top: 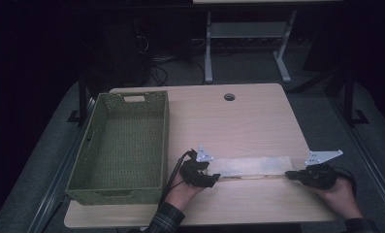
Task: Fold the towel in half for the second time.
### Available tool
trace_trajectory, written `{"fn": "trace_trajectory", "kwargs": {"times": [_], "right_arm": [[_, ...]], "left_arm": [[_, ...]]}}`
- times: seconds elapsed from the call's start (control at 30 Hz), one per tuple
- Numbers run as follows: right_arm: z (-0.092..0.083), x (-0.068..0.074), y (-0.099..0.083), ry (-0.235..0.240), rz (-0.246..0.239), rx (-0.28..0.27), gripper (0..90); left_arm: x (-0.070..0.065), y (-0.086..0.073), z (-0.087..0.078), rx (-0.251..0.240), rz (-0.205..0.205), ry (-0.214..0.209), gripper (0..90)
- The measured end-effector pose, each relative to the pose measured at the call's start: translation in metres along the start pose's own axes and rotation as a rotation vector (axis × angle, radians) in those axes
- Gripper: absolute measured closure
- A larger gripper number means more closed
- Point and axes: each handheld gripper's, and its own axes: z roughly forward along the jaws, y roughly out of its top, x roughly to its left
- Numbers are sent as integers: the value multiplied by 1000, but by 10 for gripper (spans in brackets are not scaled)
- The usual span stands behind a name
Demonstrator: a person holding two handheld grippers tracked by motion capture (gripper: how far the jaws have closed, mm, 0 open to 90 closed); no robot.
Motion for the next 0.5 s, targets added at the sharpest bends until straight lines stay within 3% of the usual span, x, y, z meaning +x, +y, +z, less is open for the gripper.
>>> {"fn": "trace_trajectory", "kwargs": {"times": [0.2,0.5], "right_arm": [[8,-13,9,-32,2,10,899],[24,-36,30,-47,-2,9,899]], "left_arm": [[3,0,0,-6,9,-3,344],[4,0,0,-14,16,-1,341]]}}
